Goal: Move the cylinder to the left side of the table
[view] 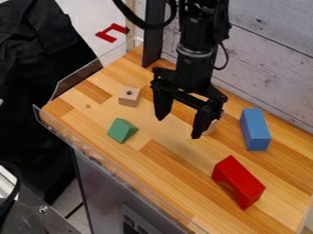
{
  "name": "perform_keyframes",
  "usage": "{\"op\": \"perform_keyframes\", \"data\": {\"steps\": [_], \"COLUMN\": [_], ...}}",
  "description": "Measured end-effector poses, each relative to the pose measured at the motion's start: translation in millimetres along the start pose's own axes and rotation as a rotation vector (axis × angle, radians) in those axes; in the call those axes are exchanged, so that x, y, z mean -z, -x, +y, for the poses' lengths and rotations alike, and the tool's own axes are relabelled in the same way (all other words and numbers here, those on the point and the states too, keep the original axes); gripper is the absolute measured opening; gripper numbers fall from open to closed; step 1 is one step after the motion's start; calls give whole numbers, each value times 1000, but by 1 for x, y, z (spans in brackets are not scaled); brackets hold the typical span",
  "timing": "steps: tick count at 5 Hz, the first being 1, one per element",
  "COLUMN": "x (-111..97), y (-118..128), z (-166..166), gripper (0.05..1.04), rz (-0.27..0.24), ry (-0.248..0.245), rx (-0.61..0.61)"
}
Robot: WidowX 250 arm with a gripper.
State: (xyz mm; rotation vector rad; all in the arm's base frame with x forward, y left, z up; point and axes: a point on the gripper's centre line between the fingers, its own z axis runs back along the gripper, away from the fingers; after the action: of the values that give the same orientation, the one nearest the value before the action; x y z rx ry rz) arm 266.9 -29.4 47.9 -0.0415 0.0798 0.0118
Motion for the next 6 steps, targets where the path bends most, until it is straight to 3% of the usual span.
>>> {"op": "perform_keyframes", "data": {"steps": [1,2,4,5,6], "x": [7,5,4,16,21], "y": [3,-1,-22,-40,-52], "z": [1,-1,-11,-14,-13], "gripper": [998,998,998,998,998], "rz": [27,16,-42,-33,-13], "ry": [-3,-1,48,82,81], "rx": [-1,14,62,75,67]}}
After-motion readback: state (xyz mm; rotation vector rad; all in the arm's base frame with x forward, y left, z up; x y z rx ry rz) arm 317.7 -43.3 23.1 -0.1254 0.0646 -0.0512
